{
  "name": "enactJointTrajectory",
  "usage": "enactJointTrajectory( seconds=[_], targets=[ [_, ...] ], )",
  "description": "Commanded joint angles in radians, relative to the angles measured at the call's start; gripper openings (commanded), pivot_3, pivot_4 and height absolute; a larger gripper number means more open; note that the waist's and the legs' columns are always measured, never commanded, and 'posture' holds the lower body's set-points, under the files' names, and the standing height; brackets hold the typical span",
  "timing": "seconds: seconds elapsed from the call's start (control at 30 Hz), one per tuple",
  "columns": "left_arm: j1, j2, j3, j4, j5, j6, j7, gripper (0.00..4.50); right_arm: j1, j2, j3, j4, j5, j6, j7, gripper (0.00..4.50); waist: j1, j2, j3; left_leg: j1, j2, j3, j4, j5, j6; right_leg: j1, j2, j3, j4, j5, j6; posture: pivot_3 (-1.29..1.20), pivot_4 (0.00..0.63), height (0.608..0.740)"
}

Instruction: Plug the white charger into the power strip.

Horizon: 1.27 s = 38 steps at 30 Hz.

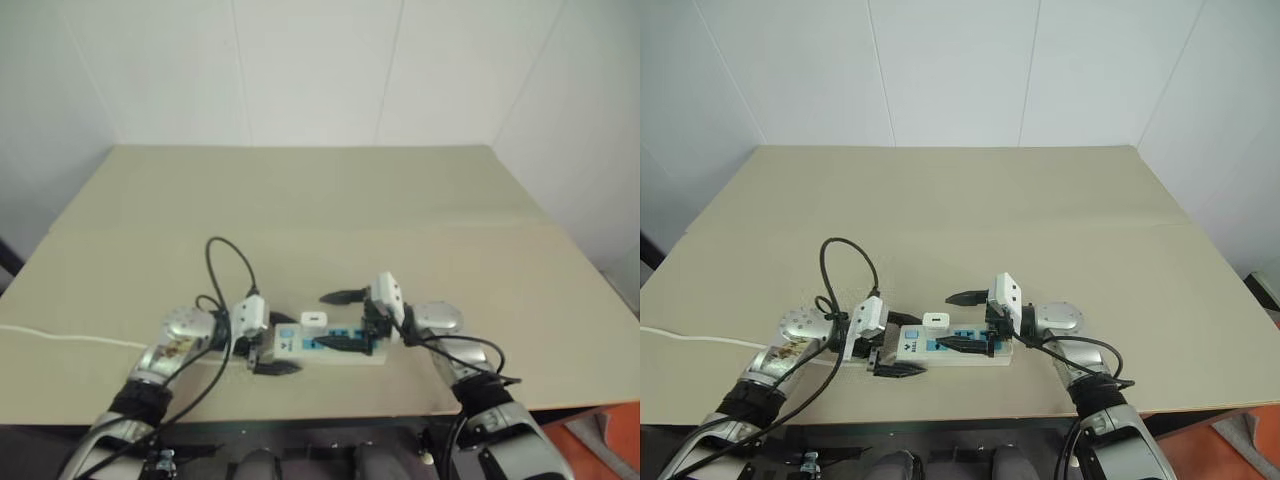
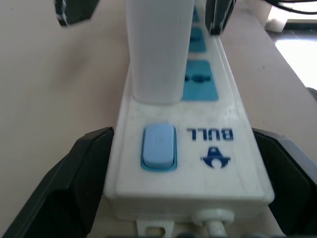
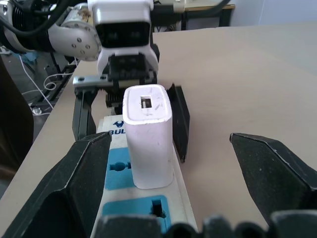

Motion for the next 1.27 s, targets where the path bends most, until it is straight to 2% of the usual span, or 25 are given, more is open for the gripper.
enactJointTrajectory(
  seconds=[0.03,0.13,0.23,0.43,0.8,1.0,1.27],
  targets=[
    [0.011,0.021,0.058,-0.124,-0.075,0.032,-0.005,4.46,0.040,-0.010,0.014,0.007,-0.035,0.020,-0.010,4.50,-0.001,0.000,0.000,0.000,0.000,0.000,0.000,0.000,0.000,0.000,0.000,0.000,0.000,0.000,0.000,0.00,0.150,0.740],
    [0.030,0.077,0.092,-0.241,-0.154,0.126,-0.041,4.46,0.041,-0.034,-0.020,-0.070,-0.007,0.048,-0.023,4.50,-0.001,0.000,0.000,-0.001,0.001,0.000,0.000,0.000,0.000,-0.002,0.000,0.000,0.000,0.000,-0.001,0.00,0.150,0.740],
    [0.054,0.146,0.146,-0.328,-0.225,0.190,-0.065,4.46,0.056,-0.103,-0.081,-0.209,0.047,0.101,-0.024,4.50,0.002,0.001,0.003,-0.006,0.001,0.001,0.000,0.000,0.000,-0.008,0.000,0.000,0.002,0.000,-0.001,0.00,0.150,0.740],
    [0.081,0.228,0.244,-0.358,-0.283,0.234,-0.065,4.46,0.059,-0.246,-0.219,-0.426,0.175,0.244,-0.048,4.50,0.001,0.006,0.014,-0.014,0.001,0.001,0.000,0.000,0.000,-0.016,0.001,0.000,0.002,0.000,0.000,0.00,0.150,0.740],
    [0.154,0.351,0.369,-0.397,-0.326,0.272,-0.081,4.46,0.162,-0.524,-0.377,-0.539,0.225,0.332,0.016,4.50,0.003,0.005,0.017,-0.026,0.002,0.003,0.000,0.000,0.000,-0.029,0.002,0.001,0.002,0.000,-0.001,0.00,0.150,0.740],
    [0.188,0.366,0.389,-0.433,-0.338,0.301,-0.064,4.46,0.224,-0.570,-0.414,-0.569,0.235,0.360,-0.003,4.50,0.000,0.004,0.017,-0.025,0.003,0.003,0.000,0.000,0.000,-0.029,0.002,0.001,0.002,0.000,-0.001,0.00,0.150,0.740],
    [0.216,0.376,0.409,-0.476,-0.357,0.340,-0.056,4.46,0.270,-0.568,-0.426,-0.596,0.231,0.359,-0.022,4.50,0.001,0.004,0.017,-0.025,0.003,0.004,0.000,0.000,0.000,-0.029,0.002,0.002,0.003,0.001,-0.001,0.00,0.150,0.740]
  ],
)
